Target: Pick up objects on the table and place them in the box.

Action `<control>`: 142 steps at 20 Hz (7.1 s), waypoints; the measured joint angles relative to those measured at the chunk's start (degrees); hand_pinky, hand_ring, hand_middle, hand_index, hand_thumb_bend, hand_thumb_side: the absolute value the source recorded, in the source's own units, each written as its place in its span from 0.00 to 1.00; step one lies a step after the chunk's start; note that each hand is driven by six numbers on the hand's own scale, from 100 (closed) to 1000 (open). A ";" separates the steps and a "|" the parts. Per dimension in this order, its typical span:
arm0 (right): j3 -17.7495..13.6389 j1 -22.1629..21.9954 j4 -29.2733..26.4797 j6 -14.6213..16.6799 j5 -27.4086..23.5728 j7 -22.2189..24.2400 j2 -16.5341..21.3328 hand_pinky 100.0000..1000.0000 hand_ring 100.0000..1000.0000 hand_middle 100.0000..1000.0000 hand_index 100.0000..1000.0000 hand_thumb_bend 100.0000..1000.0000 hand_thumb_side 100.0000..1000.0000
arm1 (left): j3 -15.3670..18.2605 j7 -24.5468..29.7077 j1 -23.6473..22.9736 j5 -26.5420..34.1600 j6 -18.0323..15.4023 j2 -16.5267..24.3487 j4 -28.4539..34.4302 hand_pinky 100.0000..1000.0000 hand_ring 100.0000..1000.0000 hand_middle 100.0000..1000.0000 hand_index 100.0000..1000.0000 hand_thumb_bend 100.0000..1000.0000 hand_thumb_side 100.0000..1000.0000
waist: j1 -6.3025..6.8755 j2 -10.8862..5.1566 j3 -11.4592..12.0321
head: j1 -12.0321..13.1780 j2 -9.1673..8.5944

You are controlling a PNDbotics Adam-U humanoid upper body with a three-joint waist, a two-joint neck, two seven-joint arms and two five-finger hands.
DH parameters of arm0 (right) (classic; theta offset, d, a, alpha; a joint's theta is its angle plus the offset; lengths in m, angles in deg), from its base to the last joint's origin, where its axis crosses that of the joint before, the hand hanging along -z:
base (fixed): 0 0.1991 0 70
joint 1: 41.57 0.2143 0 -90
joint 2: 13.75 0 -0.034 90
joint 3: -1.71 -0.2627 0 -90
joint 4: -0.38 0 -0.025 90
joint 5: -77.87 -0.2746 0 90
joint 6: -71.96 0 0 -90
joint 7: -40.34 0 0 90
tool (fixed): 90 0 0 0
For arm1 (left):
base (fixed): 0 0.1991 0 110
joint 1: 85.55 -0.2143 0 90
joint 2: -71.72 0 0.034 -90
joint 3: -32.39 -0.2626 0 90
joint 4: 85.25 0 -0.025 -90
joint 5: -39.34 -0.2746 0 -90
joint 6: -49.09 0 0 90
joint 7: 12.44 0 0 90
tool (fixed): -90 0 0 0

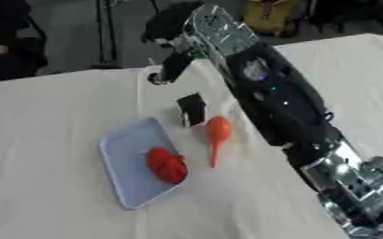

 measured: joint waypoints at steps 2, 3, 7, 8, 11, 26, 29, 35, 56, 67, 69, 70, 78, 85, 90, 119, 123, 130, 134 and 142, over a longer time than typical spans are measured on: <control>-1.11 0.00 2.44 1.44 0.28 0.90 -0.19 1.00 1.00 0.96 1.00 0.33 0.56 | 0.00 0.30 0.00 0.05 0.12 -0.20 0.00 0.79 0.94 0.96 0.88 0.00 0.98 | 0.07 0.00 -0.01 | 0.03 -0.02; -1.55 0.01 3.26 2.07 0.28 1.59 -0.21 1.00 1.00 0.95 1.00 0.33 0.56 | 0.00 0.46 0.00 0.07 0.18 -0.29 0.00 0.78 0.94 0.96 0.88 0.00 0.98 | 0.07 0.00 -0.02 | 0.04 -0.02; -2.50 0.04 4.07 2.58 -0.89 3.51 -0.16 1.00 1.00 0.94 1.00 0.34 0.60 | 0.00 0.99 0.00 0.13 0.33 -0.41 0.00 0.78 0.94 0.96 0.88 0.00 0.97 | 0.05 0.00 -0.18 | 0.27 -0.02; -2.54 0.04 4.05 2.29 -1.81 3.80 0.00 1.00 1.00 0.94 1.00 0.34 0.60 | 0.00 1.04 0.00 0.16 0.37 -0.41 0.00 0.78 0.94 0.96 0.88 0.00 0.97 | 0.04 0.00 -0.21 | 0.38 -0.02; -2.99 0.04 2.82 1.47 -5.59 4.62 0.78 1.00 1.00 0.89 0.98 0.28 0.75 | 0.01 1.27 -0.03 0.23 0.58 -0.41 0.00 0.78 0.94 0.95 0.86 0.00 0.97 | -0.01 0.00 -0.38 | 0.64 -0.02; -2.31 -0.23 -1.75 -2.88 -22.32 9.09 4.83 0.99 1.00 0.88 0.97 0.29 0.58 | 0.02 3.83 -0.18 -0.06 1.63 -0.41 0.00 0.78 0.93 0.93 0.84 0.00 0.95 | -0.49 0.00 -0.73 | 1.56 -0.02; -0.91 -0.23 -0.54 -2.59 -22.35 8.81 5.56 0.99 1.00 0.91 0.98 0.29 0.55 | 0.02 4.39 -0.18 -0.06 1.72 -0.41 0.00 0.78 0.93 0.93 0.84 0.00 0.94 | -0.60 0.10 -0.71 | 1.57 -0.06; 0.38 -0.37 2.41 -0.55 -19.15 6.76 6.60 0.99 1.00 0.92 0.99 0.30 0.53 | 0.04 4.96 -0.20 -0.03 1.86 -0.41 0.00 0.78 0.93 0.92 0.83 0.00 0.94 | -0.58 0.29 -0.64 | 1.58 -0.47; 2.13 -1.58 7.61 -0.07 -17.94 6.28 7.21 1.00 1.00 0.98 1.00 0.39 0.55 | 0.19 6.22 -0.62 0.17 2.54 -0.41 0.00 0.77 0.92 0.89 0.80 0.00 0.93 | -0.63 0.39 -0.47 | 1.81 -0.57; 3.19 -0.73 13.06 1.48 -14.85 4.73 7.09 1.00 1.00 1.00 1.00 0.37 0.51 | 0.39 7.47 -0.54 0.51 2.77 -0.41 0.00 0.77 0.92 0.88 0.80 0.00 0.93 | -0.90 1.02 -0.05 | 1.97 -1.00; 3.58 -0.54 13.40 1.98 -14.43 4.24 7.03 1.00 1.00 1.00 1.00 0.36 0.51 | 0.39 7.59 -0.52 0.53 2.84 -0.41 0.00 0.77 0.92 0.88 0.79 0.00 0.93 | -1.04 1.04 0.02 | 1.97 -1.02; 3.94 -0.25 13.40 2.29 -14.09 3.92 7.02 1.00 1.00 1.00 1.00 0.36 0.50 | 0.39 7.61 -0.51 0.55 2.85 -0.41 0.00 0.77 0.92 0.88 0.79 0.00 0.93 | -1.12 1.06 0.04 | 1.97 -1.03; 4.94 0.76 12.70 3.31 -11.36 2.91 6.63 1.00 1.00 1.00 1.00 0.37 0.51 | 0.39 7.84 -0.19 0.71 2.92 -0.41 0.00 0.77 0.92 0.88 0.79 0.00 0.93 | -1.36 1.24 0.15 | 1.64 -1.26; 4.93 0.79 13.06 3.49 -11.14 2.72 5.56 1.00 1.00 0.99 1.00 0.38 0.50 | 0.39 7.97 -0.18 0.75 2.97 -0.41 0.00 0.77 0.91 0.88 0.79 0.00 0.93 | -1.41 1.44 0.31 | 1.46 -1.48; 4.98 0.93 14.36 3.85 -11.16 2.37 5.22 1.00 1.00 0.99 1.00 0.38 0.50 | 0.41 8.15 -0.15 0.75 3.02 -0.41 0.00 0.77 0.91 0.87 0.78 0.00 0.93 | -1.67 1.46 0.40 | 1.51 -1.48; 4.39 0.65 16.79 4.88 -8.89 1.34 3.33 1.00 1.00 0.89 0.91 0.31 0.47 | 0.75 8.21 -0.09 0.79 3.12 -0.58 0.00 0.77 0.91 0.85 0.77 0.00 0.93 | -1.36 2.12 0.93 | 1.98 -2.06; 4.36 0.65 16.12 4.65 -9.66 1.57 3.33 1.00 0.99 0.87 0.88 0.30 0.48 | 0.75 8.19 -0.09 0.77 3.14 -0.91 0.00 0.77 0.91 0.85 0.77 0.00 0.93 | -1.36 2.12 0.94 | 1.98 -2.08; 4.21 0.64 15.88 4.30 -10.87 1.92 3.33 1.00 0.98 0.79 0.77 0.25 0.47 | 0.77 8.09 -0.09 0.74 3.24 -0.92 0.00 0.77 0.90 0.84 0.76 0.00 0.93 | -1.35 2.13 0.99 | 2.01 -2.25; 4.10 0.65 16.00 4.22 -11.87 2.00 3.33 1.00 0.97 0.77 0.72 0.21 0.47 | 0.78 8.05 -0.09 0.70 3.34 -0.92 0.00 0.77 0.90 0.84 0.76 0.00 0.93 | -1.37 2.13 0.93 | 2.03 -2.25; 3.86 0.69 16.44 4.19 -13.33 2.03 3.32 1.00 0.97 0.74 0.65 0.14 0.49 | 0.78 8.07 -0.09 0.57 3.38 -0.92 0.00 0.77 0.90 0.84 0.76 0.00 0.93 | -1.40 2.13 0.68 | 2.04 -2.25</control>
